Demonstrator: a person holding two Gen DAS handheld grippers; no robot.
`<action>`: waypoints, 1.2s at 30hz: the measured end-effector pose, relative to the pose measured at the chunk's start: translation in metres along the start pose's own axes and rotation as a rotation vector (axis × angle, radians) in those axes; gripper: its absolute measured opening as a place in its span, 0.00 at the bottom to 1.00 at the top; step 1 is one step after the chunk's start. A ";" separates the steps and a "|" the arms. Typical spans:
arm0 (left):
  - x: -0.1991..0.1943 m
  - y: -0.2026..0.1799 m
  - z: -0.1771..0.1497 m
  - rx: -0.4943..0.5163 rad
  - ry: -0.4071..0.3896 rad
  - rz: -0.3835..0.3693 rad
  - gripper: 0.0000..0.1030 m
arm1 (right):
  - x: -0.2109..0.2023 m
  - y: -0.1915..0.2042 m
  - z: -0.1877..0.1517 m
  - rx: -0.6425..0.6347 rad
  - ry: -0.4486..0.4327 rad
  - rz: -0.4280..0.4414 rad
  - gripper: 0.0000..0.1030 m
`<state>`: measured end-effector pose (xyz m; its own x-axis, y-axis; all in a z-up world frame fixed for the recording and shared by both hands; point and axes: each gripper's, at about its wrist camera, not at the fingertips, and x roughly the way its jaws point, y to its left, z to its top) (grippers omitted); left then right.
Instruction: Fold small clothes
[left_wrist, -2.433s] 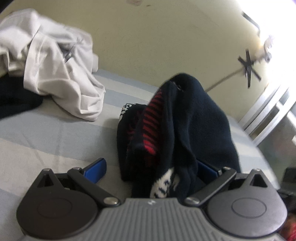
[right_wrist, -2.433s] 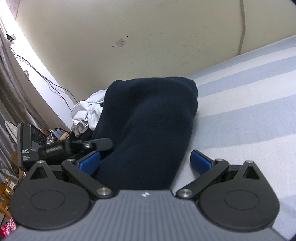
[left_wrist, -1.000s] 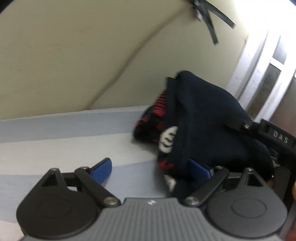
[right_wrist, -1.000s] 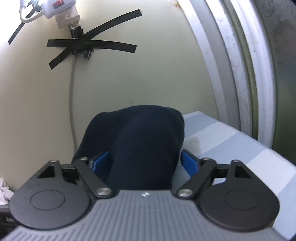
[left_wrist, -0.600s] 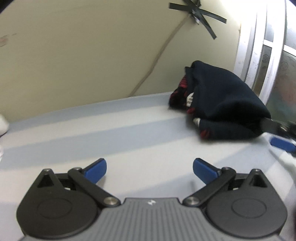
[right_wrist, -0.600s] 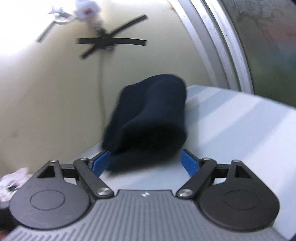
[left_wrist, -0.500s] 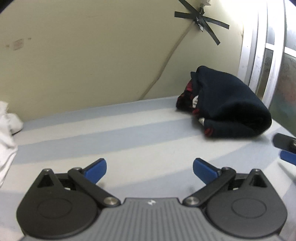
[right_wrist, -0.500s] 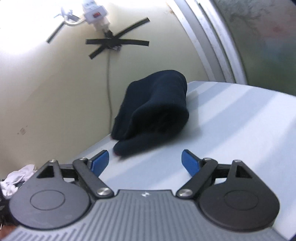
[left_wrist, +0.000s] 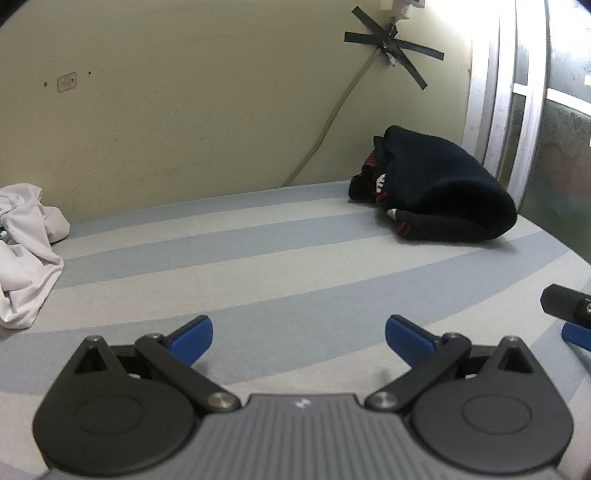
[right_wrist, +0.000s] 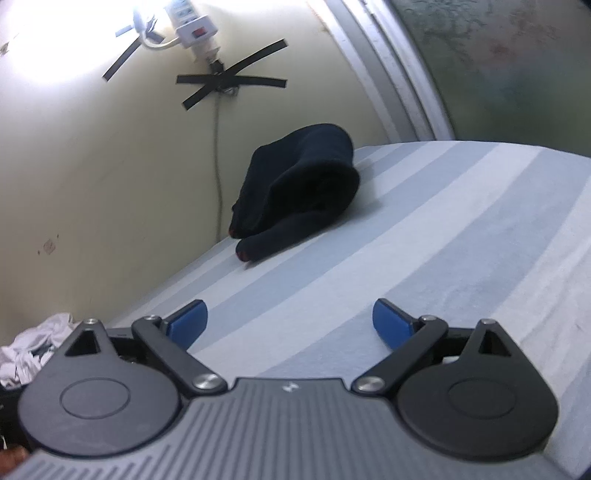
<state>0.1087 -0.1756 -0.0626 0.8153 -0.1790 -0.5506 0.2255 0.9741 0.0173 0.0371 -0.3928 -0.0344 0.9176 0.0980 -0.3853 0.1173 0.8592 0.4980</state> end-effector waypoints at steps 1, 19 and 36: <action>0.001 -0.001 0.000 0.003 0.002 0.003 1.00 | 0.000 -0.001 0.000 0.005 -0.003 0.000 0.96; -0.007 -0.007 -0.002 0.071 -0.039 0.016 1.00 | 0.003 -0.001 0.000 -0.013 -0.008 -0.012 0.99; -0.013 -0.005 -0.001 0.067 -0.052 -0.021 1.00 | 0.004 -0.002 0.000 -0.008 -0.010 -0.008 1.00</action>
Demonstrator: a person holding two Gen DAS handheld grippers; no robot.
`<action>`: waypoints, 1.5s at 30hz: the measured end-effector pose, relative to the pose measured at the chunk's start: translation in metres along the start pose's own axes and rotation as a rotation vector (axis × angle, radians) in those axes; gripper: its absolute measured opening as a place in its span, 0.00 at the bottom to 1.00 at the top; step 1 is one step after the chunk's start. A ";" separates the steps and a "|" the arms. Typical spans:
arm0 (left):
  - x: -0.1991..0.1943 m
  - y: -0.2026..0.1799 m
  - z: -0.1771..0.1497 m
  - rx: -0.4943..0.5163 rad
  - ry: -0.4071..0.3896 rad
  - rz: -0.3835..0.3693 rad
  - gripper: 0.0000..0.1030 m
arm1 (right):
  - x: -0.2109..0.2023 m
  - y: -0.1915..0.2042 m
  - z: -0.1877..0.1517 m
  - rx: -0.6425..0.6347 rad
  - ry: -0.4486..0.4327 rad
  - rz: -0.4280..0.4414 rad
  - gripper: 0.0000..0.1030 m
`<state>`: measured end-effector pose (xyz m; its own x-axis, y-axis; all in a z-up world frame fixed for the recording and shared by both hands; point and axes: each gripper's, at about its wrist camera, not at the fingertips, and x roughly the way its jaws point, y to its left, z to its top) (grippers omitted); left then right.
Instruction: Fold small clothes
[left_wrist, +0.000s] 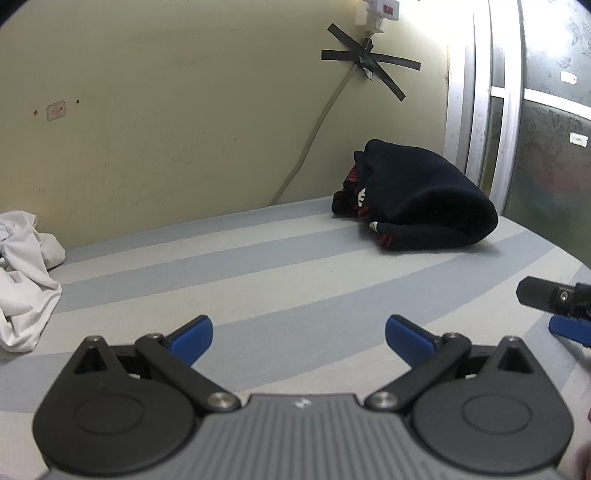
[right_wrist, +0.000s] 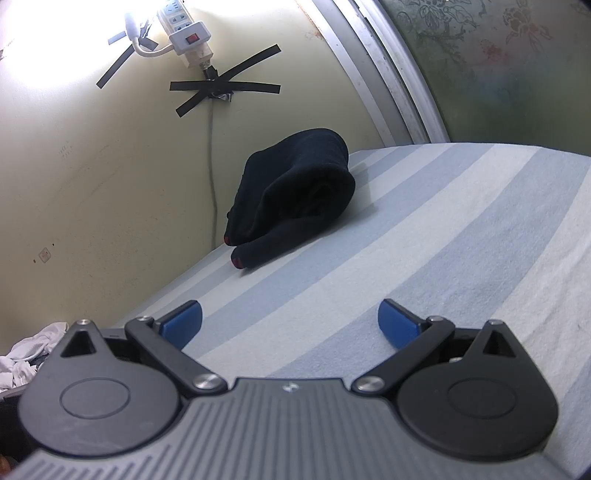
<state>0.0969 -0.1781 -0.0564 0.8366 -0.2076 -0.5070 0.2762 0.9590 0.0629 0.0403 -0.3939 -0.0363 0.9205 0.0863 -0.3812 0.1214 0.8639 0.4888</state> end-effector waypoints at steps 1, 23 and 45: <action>0.000 -0.001 0.000 0.006 0.001 0.003 1.00 | 0.000 0.000 0.000 0.001 -0.001 0.000 1.00; 0.003 -0.016 -0.003 0.093 0.046 0.016 1.00 | 0.000 -0.003 0.000 0.025 -0.015 0.006 1.00; 0.004 -0.022 -0.005 0.137 0.071 0.007 1.00 | 0.000 -0.003 0.001 0.024 -0.013 0.008 1.00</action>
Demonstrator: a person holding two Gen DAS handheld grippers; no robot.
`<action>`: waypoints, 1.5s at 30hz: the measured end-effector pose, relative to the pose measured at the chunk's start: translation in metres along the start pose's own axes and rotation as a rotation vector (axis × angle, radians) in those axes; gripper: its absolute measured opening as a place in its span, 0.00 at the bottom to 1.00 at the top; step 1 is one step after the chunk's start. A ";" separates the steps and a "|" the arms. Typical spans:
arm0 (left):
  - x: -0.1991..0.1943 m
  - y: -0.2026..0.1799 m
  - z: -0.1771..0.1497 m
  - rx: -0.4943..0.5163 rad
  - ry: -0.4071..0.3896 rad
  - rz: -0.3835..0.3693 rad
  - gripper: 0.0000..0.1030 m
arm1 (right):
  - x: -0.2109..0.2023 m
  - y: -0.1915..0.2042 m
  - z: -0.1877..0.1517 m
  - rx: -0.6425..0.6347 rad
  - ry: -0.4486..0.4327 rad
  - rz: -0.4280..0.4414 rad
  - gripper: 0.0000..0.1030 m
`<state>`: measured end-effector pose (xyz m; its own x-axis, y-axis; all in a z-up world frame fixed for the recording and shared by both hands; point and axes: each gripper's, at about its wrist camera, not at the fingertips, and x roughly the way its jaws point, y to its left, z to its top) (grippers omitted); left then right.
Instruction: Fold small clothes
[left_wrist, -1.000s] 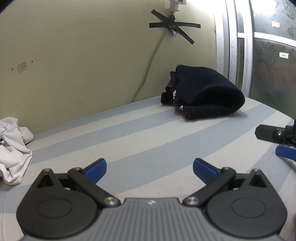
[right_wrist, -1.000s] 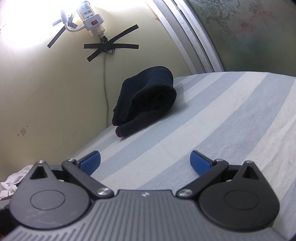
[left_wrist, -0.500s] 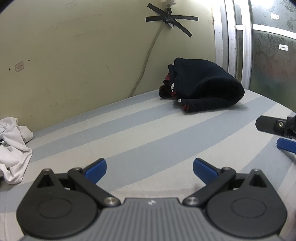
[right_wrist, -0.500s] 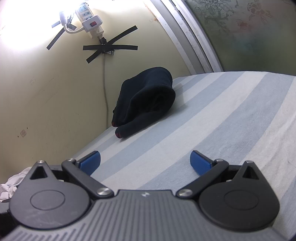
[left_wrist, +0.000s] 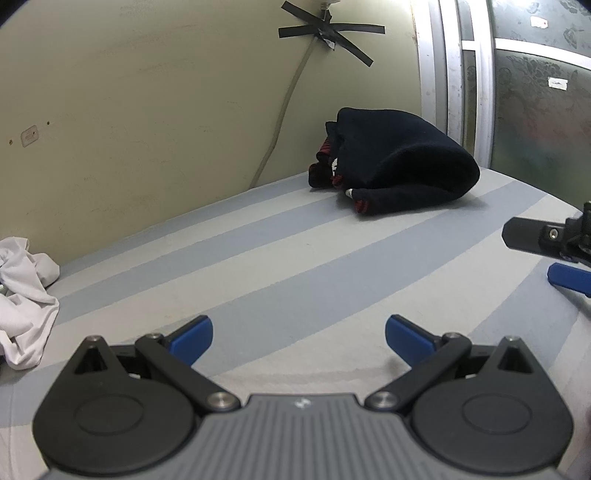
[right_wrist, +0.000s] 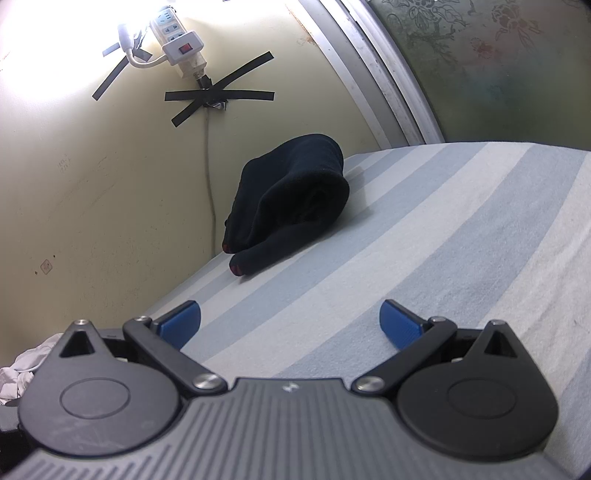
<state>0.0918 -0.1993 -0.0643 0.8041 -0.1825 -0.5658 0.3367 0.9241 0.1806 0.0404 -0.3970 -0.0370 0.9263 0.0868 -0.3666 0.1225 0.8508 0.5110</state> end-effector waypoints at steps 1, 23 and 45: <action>0.000 0.000 0.000 0.002 -0.001 0.000 1.00 | 0.000 0.000 0.000 0.000 0.000 0.000 1.00; 0.004 -0.003 0.000 0.024 0.013 -0.010 1.00 | 0.000 0.001 0.000 0.000 0.000 -0.002 1.00; 0.005 -0.004 -0.002 0.030 0.021 -0.013 1.00 | -0.001 -0.001 0.000 0.005 -0.005 -0.002 1.00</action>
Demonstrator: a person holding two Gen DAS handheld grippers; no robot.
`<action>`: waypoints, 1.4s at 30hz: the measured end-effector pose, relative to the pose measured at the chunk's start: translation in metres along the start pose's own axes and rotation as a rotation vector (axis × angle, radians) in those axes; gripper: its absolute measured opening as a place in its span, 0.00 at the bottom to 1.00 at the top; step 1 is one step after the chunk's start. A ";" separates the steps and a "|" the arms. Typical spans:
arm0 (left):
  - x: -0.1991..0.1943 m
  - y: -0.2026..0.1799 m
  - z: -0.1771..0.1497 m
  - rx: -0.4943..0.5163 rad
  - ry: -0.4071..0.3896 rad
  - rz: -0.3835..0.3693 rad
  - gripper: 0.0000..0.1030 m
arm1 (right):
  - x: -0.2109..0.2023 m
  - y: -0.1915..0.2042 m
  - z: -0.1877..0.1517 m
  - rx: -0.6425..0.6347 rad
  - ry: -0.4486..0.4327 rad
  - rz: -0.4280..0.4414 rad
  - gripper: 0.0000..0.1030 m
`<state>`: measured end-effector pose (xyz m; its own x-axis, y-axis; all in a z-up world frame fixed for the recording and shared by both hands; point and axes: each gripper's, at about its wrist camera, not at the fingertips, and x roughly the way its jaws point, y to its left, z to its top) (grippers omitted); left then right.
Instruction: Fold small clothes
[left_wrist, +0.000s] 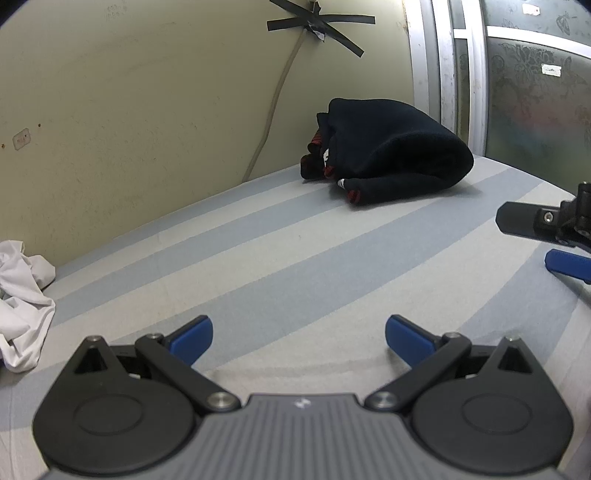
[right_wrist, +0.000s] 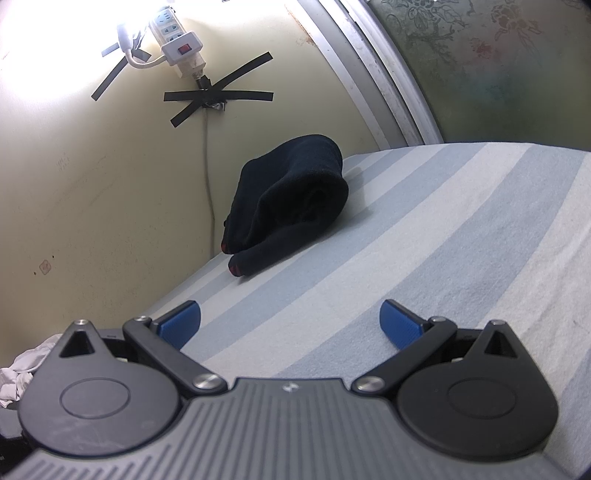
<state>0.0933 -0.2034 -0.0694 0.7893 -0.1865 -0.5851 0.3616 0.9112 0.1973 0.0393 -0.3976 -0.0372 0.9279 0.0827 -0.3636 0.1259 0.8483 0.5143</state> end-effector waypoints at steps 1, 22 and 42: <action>0.000 0.000 0.000 0.000 0.001 0.000 1.00 | 0.000 0.000 0.000 0.000 0.000 0.000 1.00; 0.002 0.001 0.001 -0.005 0.023 0.000 1.00 | 0.000 0.000 0.000 -0.001 0.001 0.002 1.00; 0.000 0.007 0.000 -0.028 0.039 0.008 1.00 | 0.000 0.000 0.000 0.000 0.001 0.002 1.00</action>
<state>0.0956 -0.1968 -0.0682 0.7719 -0.1649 -0.6140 0.3408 0.9226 0.1806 0.0393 -0.3977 -0.0371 0.9278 0.0851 -0.3633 0.1238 0.8483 0.5148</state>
